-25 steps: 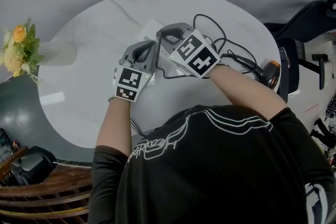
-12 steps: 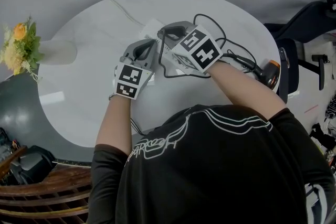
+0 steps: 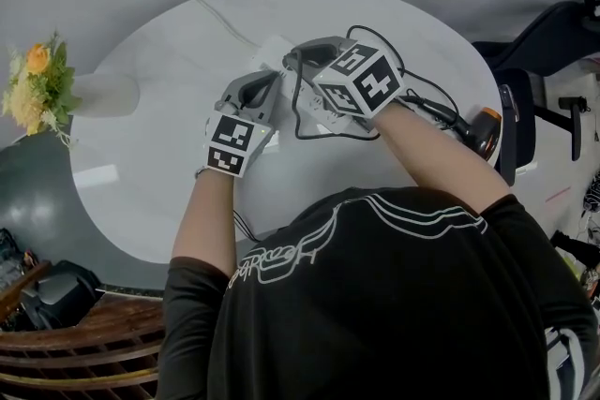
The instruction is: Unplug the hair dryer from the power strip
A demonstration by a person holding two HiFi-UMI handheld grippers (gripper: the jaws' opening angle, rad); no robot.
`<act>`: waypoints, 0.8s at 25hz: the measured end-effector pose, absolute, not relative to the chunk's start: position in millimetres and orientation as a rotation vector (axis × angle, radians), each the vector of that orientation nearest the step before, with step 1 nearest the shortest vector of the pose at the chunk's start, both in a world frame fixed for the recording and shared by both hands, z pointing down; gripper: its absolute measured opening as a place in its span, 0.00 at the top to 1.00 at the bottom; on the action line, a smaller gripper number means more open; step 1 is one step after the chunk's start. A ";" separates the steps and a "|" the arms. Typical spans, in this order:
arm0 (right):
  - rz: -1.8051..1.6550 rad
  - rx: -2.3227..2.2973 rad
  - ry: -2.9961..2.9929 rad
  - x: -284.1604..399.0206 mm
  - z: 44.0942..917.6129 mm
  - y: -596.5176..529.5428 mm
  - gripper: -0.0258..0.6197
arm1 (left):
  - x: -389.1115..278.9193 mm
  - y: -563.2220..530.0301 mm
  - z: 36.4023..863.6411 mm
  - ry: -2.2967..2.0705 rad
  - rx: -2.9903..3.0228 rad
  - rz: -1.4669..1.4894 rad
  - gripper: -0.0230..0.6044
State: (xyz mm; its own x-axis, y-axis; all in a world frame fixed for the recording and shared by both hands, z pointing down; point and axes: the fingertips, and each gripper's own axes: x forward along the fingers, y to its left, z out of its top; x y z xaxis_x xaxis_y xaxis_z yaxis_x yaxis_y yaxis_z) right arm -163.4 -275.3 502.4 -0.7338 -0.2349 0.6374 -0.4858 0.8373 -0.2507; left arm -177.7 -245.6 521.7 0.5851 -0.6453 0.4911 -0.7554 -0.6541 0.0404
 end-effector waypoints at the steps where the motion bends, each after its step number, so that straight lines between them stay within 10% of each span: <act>1: 0.524 0.527 -2.399 -163.6 502.3 -274.8 0.92 | -177.5 -245.7 521.8 -1.158 2.570 0.650 0.96; 20: 0.335 0.505 -2.357 -164.8 498.7 -270.7 0.92 | -174.7 -247.7 520.8 -1.158 2.575 0.649 0.96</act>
